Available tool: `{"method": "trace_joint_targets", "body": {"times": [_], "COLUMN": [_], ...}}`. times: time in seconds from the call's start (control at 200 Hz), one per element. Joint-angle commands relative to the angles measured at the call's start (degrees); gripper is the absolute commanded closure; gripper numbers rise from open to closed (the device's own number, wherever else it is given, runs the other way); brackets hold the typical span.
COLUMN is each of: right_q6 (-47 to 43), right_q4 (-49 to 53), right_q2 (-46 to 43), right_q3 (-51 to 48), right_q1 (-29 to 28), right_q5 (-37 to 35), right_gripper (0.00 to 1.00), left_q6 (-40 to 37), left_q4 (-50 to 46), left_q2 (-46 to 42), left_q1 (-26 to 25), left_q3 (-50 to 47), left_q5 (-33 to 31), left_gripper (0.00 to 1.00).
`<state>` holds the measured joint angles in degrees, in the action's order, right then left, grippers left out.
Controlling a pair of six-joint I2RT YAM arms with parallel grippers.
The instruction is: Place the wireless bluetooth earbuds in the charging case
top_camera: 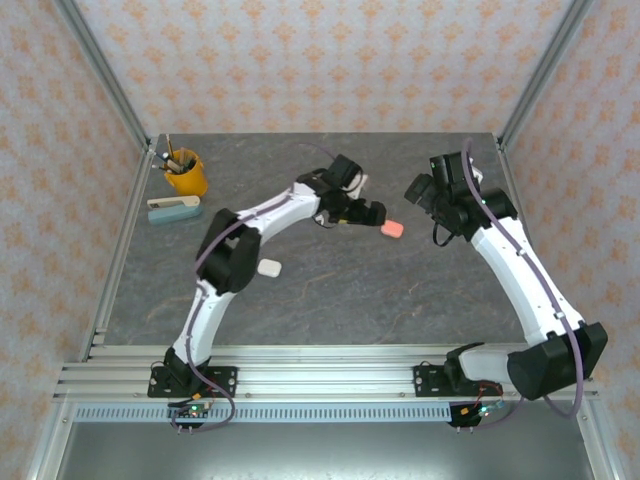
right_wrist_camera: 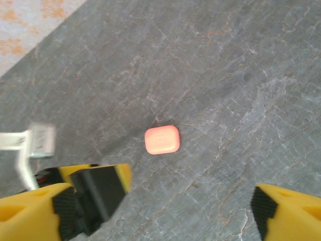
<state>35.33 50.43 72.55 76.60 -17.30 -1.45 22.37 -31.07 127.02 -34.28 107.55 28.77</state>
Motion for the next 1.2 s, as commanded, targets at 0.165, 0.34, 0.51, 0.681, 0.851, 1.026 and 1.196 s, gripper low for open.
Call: {"method": "trace_joint_targets", "body": {"times": [0.165, 0.34, 0.51, 0.681, 0.851, 1.026, 1.196], "right_q6": [2.5, 5.7, 9.4, 14.6, 21.5, 26.5, 27.9], "right_q4": [-1.7, -1.1, 0.5, 4.2, 13.2, 18.7, 20.9], "right_q2": [0.6, 7.9, 19.6, 35.0, 52.6, 66.3, 72.7], "right_q3": [-1.4, 2.3, 10.1, 22.3, 41.3, 58.9, 65.8], "right_q1": [-3.9, -13.3, -22.6, -30.1, -35.6, -38.6, -39.8], "right_q5": [1.3, -1.8, -3.9, -2.9, -1.6, -0.1, 1.5], "right_gripper": [0.00, 0.01, 0.01, 0.01, 0.03, 0.05, 0.07], "left_q6": [-4.2, -3.1, -2.8, -1.0, 7.9, 12.3, 14.2], "left_q4": [1.6, 0.6, 2.9, 2.4, 3.0, -2.2, 0.6], "left_q2": [-29.2, -41.4, -52.0, -57.6, -59.8, -57.6, -58.5], "left_q1": [6.5, 11.5, 17.2, 25.4, 34.6, 40.7, 42.2], "left_q3": [-16.0, -25.1, -34.2, -38.2, -41.6, -39.3, -41.7], "left_q5": [-20.9, -31.7, -37.8, -34.3, -30.5, -26.4, -24.7], "left_gripper": [0.00, 0.00, 0.00, 0.00, 0.00, 0.00, 0.00]}}
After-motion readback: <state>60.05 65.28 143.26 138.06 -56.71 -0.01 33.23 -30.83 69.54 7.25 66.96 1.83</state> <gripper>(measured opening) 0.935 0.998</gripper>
